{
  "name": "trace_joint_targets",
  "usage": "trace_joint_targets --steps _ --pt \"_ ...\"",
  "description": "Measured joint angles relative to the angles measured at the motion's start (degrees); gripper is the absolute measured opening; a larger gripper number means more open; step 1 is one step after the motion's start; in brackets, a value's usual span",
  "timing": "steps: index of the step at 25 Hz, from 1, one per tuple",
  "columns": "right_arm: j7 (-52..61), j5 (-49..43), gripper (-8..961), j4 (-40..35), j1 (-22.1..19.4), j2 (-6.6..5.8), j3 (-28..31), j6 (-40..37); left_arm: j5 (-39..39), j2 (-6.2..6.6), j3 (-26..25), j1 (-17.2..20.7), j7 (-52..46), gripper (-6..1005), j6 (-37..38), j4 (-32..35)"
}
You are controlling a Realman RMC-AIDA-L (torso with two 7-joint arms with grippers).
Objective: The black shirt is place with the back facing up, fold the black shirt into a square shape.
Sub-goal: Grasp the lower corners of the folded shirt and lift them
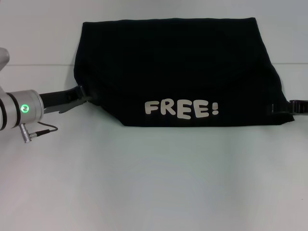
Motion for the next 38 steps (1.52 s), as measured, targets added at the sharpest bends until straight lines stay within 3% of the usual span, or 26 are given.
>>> trace_joint_targets --steps 7,13,16,24,30,38 --pt "7.96 -0.35 941 -9.03 -1.21 -0.49 -0.26 -10.31 -0.46 0.12 -0.08 0.05 0.00 2 0.05 0.05" --pt "11.18 -0.35 942 -10.63 -2.29 -1.41 0.05 -11.60 -0.46 0.23 -0.09 0.04 0.00 2 0.03 0.09" --pt "10.94 -0.34 942 -10.51 -2.68 -0.94 -0.38 -8.27 -0.46 0.25 -0.09 0.03 0.04 2 -0.15 0.10" --pt "9.48 -2.52 942 -5.86 -1.50 1.97 -4.85 6.58 -0.43 0.27 -0.10 -0.03 0.04 2 -0.30 0.10" --pt "9.14 -3.89 942 -1.12 0.17 2.25 -5.66 11.90 -0.39 0.27 -0.28 0.24 0.02 2 -0.37 0.09" --pt "4.41 1.12 941 0.20 0.78 2.47 -5.52 12.22 -0.37 0.19 -0.26 0.29 0.18 2 -0.44 0.14"
